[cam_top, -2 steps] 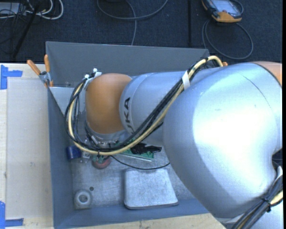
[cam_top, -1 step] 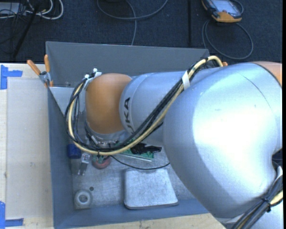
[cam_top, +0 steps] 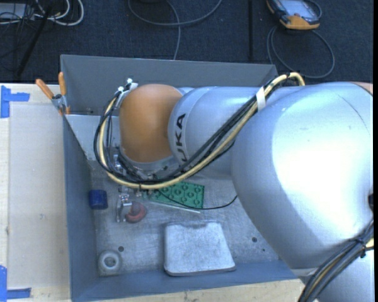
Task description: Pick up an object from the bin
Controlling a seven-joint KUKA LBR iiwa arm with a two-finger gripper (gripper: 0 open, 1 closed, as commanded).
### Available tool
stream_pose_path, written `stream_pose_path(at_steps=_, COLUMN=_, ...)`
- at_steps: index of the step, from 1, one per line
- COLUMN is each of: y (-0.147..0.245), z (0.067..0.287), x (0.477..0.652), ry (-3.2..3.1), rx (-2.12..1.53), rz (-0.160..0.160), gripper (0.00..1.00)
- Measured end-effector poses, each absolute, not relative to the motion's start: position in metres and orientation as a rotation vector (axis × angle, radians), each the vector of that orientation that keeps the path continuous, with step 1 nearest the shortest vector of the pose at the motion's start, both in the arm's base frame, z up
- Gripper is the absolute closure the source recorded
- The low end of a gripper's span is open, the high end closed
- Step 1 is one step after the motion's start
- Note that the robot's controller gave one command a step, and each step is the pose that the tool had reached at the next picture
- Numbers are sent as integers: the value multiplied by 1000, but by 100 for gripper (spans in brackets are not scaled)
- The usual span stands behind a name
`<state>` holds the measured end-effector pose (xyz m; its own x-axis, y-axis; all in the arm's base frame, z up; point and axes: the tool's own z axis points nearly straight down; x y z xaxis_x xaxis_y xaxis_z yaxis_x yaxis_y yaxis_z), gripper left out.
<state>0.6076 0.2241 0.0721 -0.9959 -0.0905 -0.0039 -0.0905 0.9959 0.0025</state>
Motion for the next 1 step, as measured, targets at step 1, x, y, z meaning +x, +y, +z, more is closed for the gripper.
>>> stream_pose_path(at_steps=1, y=141, z=88, x=570, ry=3141, rx=-152, rz=-7, gripper=0)
